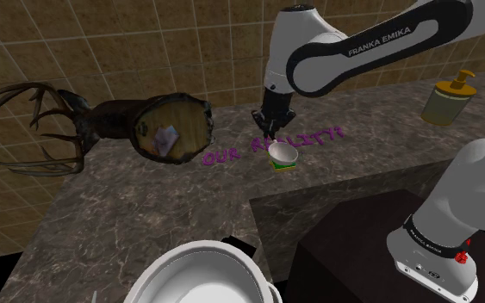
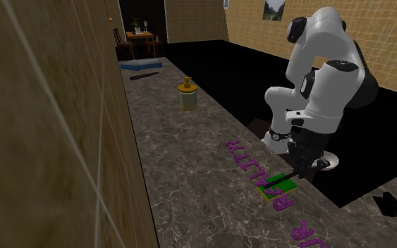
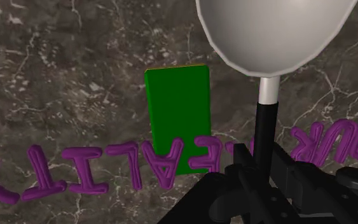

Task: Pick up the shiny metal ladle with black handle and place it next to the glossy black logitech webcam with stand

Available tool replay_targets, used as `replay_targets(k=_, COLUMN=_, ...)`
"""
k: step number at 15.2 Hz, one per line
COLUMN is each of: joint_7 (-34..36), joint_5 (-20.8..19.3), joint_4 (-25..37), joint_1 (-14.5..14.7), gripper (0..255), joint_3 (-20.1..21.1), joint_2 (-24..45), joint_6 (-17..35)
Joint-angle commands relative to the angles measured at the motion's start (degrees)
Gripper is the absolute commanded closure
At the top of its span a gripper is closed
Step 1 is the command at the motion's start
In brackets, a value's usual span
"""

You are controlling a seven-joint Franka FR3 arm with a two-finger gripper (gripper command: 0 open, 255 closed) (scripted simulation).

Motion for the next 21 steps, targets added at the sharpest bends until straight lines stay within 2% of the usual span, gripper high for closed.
replay_targets(k=1, joint_7=3.5, joint_5=-0.6, joint_4=2.3, joint_1=0.9, gripper=255, joint_3=2.1, joint_2=2.4, joint_6=0.1)
replay_targets(k=7, joint_7=13.3, joint_5=-3.4, joint_4=9.1, joint_1=3.6, gripper=255, joint_3=7.5, joint_2=8.6, joint_6=-0.9)
replay_targets(k=13, joint_7=23.3, joint_5=-8.3, joint_4=18.4, joint_1=7.0, gripper=255, joint_3=11.8, joint_2=16.8, joint_6=-3.1)
replay_targets(k=21, joint_7=35.3, joint_5=-16.5, joint_4=35.2, joint_1=14.6, gripper=255, joint_3=14.6, joint_2=30.6, joint_6=-8.8)
